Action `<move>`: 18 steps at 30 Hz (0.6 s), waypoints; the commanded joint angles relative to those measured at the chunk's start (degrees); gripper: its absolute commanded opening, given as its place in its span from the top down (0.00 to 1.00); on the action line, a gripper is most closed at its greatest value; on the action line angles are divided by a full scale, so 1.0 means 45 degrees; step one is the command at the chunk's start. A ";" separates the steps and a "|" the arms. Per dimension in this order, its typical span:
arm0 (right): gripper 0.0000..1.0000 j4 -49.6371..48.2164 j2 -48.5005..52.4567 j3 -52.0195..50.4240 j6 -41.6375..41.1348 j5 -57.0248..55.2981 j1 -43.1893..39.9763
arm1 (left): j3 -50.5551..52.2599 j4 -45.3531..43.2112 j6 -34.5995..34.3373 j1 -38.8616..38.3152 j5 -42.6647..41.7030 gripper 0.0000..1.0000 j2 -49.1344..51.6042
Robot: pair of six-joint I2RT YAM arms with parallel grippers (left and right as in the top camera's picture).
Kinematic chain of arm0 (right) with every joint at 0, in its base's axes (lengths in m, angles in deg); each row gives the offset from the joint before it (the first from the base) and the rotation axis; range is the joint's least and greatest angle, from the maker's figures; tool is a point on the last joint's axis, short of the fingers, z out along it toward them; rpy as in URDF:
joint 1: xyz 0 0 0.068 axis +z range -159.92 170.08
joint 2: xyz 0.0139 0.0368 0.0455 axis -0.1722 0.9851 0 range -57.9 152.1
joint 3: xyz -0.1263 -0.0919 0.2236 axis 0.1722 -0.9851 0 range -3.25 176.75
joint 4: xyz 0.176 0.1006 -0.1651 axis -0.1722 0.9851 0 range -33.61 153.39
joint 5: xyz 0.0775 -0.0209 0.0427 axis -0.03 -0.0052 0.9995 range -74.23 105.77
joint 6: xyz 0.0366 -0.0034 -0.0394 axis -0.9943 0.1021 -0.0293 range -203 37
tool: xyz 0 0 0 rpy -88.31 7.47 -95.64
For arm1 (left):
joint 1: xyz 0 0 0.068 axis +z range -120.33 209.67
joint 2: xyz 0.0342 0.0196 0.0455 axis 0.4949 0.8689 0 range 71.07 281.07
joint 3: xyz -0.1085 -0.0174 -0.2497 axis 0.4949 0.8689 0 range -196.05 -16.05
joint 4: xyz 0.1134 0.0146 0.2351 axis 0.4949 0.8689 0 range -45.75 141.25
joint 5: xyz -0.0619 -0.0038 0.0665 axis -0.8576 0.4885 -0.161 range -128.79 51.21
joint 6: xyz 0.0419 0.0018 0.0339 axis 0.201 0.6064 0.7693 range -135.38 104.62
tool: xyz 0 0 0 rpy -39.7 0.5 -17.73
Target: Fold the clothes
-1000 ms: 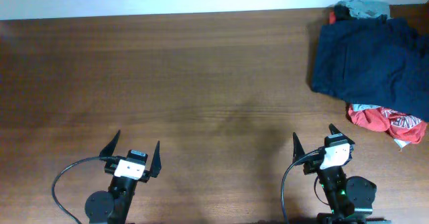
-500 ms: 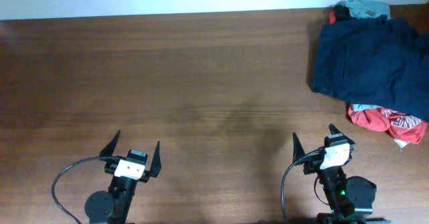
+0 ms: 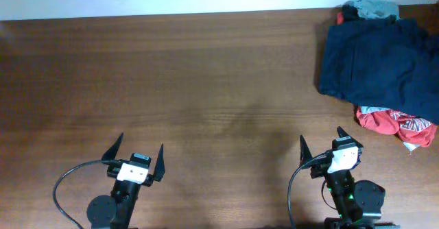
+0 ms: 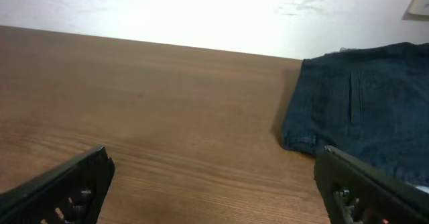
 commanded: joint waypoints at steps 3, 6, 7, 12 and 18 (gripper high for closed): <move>0.01 -0.0049 -0.0092 -0.0146 -0.0073 -0.0243 -0.0097 | 0.0097 0.0010 -0.0136 0.0029 0.0078 0.01 -0.0112; 0.01 -0.0146 -0.0092 -0.0146 -0.0243 -0.0223 -0.0097 | 0.0097 0.0010 -0.0136 0.0029 0.0083 0.01 -0.0112; 0.01 -0.0282 -0.0092 -0.0146 -0.0602 -0.0194 -0.0097 | 0.0097 0.0010 -0.0136 0.0029 0.0083 0.01 -0.0112; 0.01 -0.0942 -0.0092 -0.0053 -0.4182 -0.0185 -0.0097 | 0.0097 0.0005 -0.0136 0.0029 0.0073 0.01 -0.0112; 0.02 -0.1982 0.0160 0.0612 -0.5212 0.0772 -0.0097 | 0.0092 -0.0520 -0.0612 0.0029 -0.0884 0.01 -0.0112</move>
